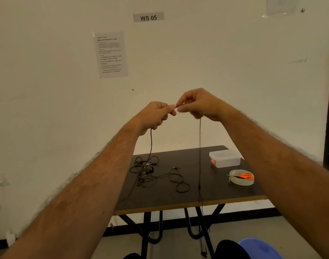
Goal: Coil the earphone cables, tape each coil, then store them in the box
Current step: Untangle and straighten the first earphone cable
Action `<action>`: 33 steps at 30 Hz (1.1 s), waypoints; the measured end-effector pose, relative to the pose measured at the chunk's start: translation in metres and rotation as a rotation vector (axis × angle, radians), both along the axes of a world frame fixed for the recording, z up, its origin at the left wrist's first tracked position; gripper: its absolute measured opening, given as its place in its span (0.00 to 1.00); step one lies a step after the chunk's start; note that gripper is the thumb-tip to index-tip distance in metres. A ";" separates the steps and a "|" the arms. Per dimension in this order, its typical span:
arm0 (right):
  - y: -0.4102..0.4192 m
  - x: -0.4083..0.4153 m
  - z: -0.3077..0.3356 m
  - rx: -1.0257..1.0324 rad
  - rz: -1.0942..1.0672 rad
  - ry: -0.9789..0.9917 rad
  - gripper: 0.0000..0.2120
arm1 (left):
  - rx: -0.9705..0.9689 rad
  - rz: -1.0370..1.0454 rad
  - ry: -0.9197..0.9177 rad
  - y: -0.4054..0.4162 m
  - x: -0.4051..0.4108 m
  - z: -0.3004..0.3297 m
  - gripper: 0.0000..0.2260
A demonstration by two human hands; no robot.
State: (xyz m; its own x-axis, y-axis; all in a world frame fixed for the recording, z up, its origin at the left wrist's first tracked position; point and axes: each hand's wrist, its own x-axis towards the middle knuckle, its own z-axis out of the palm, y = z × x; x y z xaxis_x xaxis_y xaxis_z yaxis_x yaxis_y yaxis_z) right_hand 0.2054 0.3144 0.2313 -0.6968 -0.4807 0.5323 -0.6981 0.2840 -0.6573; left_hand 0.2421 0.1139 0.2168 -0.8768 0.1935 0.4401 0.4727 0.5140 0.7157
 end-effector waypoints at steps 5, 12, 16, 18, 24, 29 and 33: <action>0.014 -0.003 0.010 -0.323 -0.200 -0.006 0.04 | 0.051 0.008 -0.013 -0.012 0.001 -0.001 0.14; -0.003 0.010 -0.001 0.125 0.119 -0.148 0.19 | 0.000 -0.048 -0.005 0.008 0.006 0.000 0.16; -0.006 0.006 -0.005 -0.051 -0.105 0.121 0.06 | 0.042 -0.036 -0.028 0.004 0.005 -0.007 0.13; -0.002 0.002 -0.005 -0.212 -0.230 0.178 0.06 | 0.092 -0.037 -0.054 -0.002 0.003 -0.012 0.14; 0.004 0.004 -0.008 -0.151 0.040 -0.257 0.10 | 0.135 -0.071 -0.083 -0.001 0.004 -0.021 0.14; -0.002 0.009 -0.011 0.141 0.056 -0.040 0.10 | 0.130 -0.106 -0.099 0.007 0.007 -0.026 0.14; -0.001 -0.002 -0.011 -0.286 -0.190 0.094 0.04 | 0.215 -0.104 -0.144 -0.002 0.007 -0.041 0.15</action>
